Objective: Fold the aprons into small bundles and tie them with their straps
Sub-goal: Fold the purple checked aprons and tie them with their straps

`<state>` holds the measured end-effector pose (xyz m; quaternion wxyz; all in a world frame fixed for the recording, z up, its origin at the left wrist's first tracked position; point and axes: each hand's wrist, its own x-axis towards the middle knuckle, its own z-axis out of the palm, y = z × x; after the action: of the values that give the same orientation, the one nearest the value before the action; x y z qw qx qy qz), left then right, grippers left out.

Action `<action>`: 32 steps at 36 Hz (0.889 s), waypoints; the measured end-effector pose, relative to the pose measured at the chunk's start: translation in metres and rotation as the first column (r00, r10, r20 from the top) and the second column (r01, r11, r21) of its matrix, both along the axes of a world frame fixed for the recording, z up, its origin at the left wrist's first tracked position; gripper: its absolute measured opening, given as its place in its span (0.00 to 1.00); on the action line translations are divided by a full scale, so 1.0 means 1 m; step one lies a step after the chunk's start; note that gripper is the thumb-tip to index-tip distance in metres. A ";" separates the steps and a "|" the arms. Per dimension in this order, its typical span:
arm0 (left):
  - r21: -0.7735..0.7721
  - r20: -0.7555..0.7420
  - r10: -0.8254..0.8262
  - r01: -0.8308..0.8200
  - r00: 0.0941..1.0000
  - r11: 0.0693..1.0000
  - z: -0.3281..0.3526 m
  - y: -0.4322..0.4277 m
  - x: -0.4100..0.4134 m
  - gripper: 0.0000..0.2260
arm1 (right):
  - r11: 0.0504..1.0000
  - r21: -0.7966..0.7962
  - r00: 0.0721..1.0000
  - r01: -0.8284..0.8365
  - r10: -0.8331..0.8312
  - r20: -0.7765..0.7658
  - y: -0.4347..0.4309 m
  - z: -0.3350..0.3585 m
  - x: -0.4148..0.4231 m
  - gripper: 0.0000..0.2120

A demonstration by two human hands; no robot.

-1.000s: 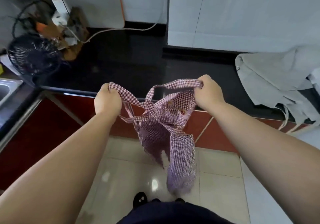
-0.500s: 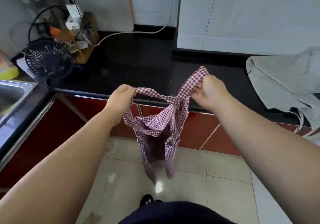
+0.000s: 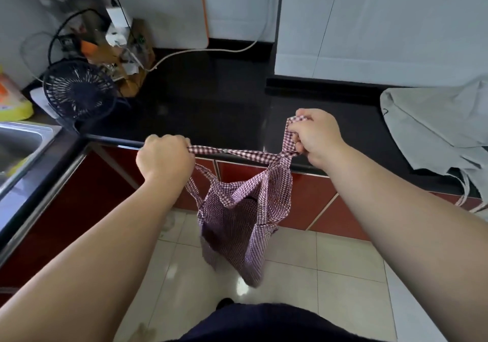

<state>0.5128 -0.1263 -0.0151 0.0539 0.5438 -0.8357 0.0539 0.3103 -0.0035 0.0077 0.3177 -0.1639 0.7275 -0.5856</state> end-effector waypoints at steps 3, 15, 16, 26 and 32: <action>0.055 -0.256 0.009 0.006 0.967 0.998 0.000 -0.002 0.000 0.14 | 0.997 -0.010 0.997 0.079 -0.079 -0.022 -0.002 -0.002 -0.001 0.18; 0.855 -0.464 0.727 0.471 0.506 0.217 0.007 0.004 0.000 0.09 | 1.000 -0.005 0.998 -0.031 0.031 0.045 -0.003 -0.002 0.004 0.11; 0.811 -0.471 0.764 0.558 0.441 0.177 0.010 0.003 0.001 0.12 | 0.998 0.001 0.997 -0.057 0.056 0.052 -0.003 -0.003 0.006 0.11; 0.853 -0.171 0.983 0.509 0.066 0.114 -0.002 -0.018 0.004 0.10 | 0.990 -0.136 0.971 0.027 0.006 0.241 -0.001 -0.003 -0.001 0.07; 0.928 -0.111 0.994 0.359 0.002 0.103 -0.002 -0.022 0.014 0.04 | 0.997 -0.074 0.987 0.021 -0.009 0.162 0.002 -0.005 -0.008 0.06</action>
<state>0.5267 -0.1482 -0.0168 0.2033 0.6048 -0.1596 -0.7533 0.3020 -0.0018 0.0029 0.3649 -0.1222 0.6779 -0.6264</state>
